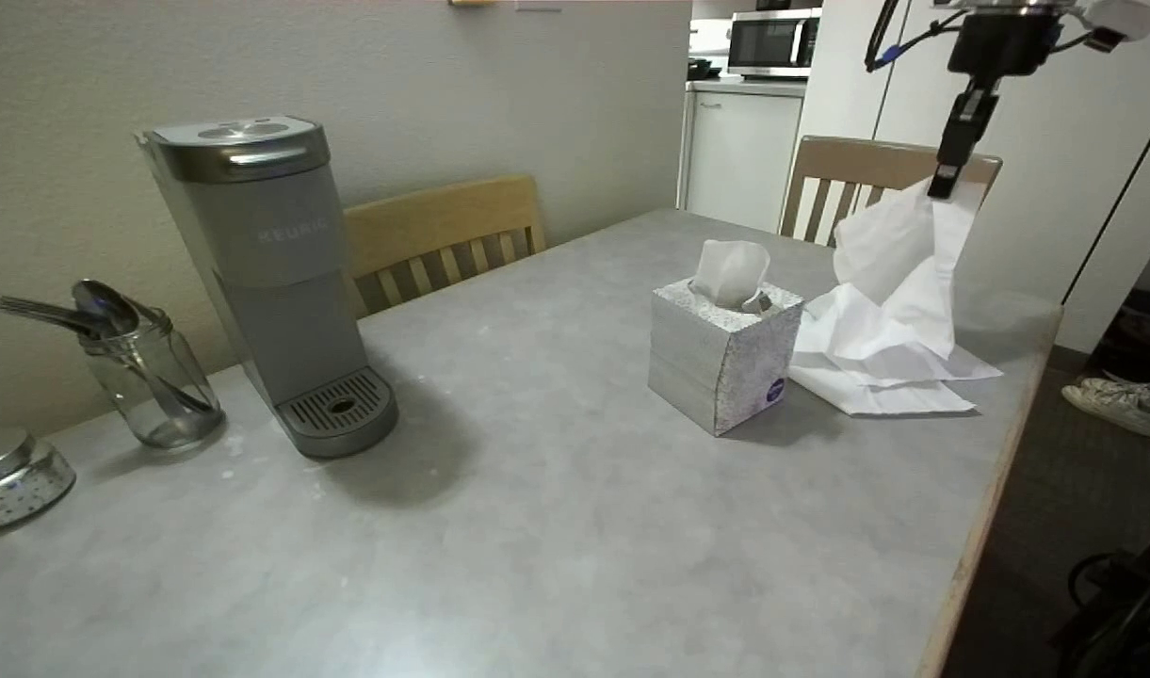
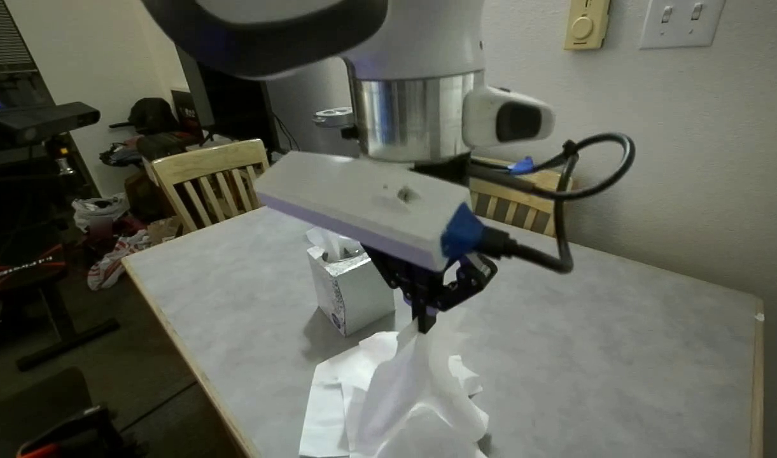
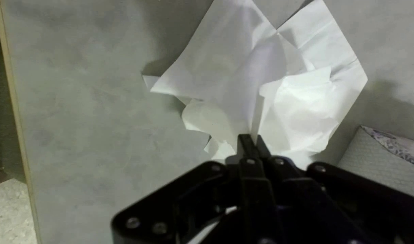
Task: Pull out on tissue square from the box and place it on the table
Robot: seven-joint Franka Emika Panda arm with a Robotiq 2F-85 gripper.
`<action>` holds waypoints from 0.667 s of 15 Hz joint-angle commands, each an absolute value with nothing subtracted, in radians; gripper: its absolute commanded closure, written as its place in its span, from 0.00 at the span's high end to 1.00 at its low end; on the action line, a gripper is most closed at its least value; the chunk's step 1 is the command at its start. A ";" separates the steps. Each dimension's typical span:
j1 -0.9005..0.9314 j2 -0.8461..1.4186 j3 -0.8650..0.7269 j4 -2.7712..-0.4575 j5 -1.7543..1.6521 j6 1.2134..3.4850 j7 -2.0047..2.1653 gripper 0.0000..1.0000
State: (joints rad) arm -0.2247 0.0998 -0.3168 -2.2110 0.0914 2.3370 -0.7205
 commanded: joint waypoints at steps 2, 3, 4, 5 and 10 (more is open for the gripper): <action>-0.290 0.220 -0.280 -2.198 0.130 2.366 -0.780 0.00; -0.301 0.242 -0.274 -2.195 0.132 2.368 -0.781 0.00; -0.312 0.263 -0.267 -2.191 0.135 2.370 -0.781 0.00; -0.324 0.285 -0.259 -2.185 0.136 2.371 -0.778 0.00; -0.372 0.363 -0.220 -2.155 0.143 2.361 -0.762 0.00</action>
State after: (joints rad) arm -0.3264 0.3151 -0.2576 -2.1909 0.1114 2.3589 -0.7425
